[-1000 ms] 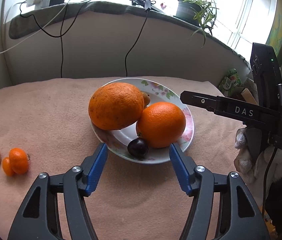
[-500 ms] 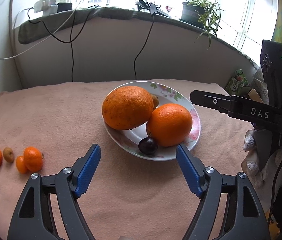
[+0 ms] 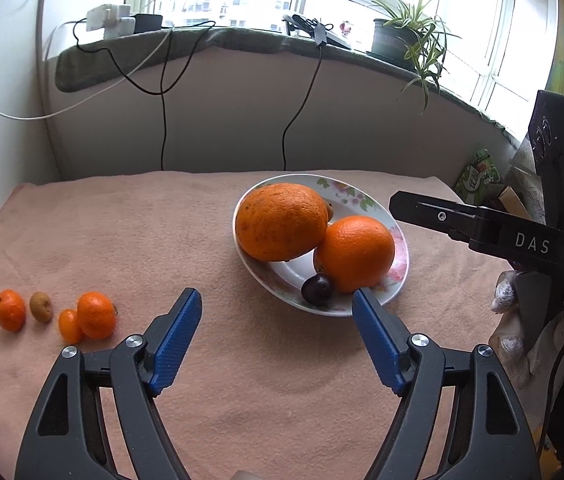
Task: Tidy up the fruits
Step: 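Withdraw the left gripper from the plate toward the remaining tangerines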
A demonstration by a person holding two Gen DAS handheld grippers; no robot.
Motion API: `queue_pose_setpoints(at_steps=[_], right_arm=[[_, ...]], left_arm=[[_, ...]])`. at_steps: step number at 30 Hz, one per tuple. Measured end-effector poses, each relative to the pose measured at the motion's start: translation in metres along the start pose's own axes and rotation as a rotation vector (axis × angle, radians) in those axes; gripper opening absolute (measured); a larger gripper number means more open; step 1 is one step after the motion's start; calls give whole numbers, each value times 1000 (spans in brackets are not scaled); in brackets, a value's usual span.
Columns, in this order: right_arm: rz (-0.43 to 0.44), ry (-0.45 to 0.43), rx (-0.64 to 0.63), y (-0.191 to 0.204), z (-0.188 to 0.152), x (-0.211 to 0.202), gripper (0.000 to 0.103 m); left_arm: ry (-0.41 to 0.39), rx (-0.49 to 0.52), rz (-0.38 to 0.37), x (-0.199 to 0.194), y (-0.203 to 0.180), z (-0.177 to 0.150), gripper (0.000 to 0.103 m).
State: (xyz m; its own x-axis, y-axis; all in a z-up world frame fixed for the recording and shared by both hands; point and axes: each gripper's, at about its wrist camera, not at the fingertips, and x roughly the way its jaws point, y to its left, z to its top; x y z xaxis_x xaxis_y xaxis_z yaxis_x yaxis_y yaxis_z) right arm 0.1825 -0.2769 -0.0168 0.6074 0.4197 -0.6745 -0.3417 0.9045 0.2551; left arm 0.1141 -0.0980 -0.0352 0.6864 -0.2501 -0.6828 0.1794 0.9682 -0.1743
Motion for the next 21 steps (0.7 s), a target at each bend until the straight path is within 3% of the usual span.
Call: queue_pose_setpoints(at_steps=[21], right_arm=[[15,-9,-103,67,-10,5,85]], left_arm=[[-48,-73,59,-35,57,-10,78]])
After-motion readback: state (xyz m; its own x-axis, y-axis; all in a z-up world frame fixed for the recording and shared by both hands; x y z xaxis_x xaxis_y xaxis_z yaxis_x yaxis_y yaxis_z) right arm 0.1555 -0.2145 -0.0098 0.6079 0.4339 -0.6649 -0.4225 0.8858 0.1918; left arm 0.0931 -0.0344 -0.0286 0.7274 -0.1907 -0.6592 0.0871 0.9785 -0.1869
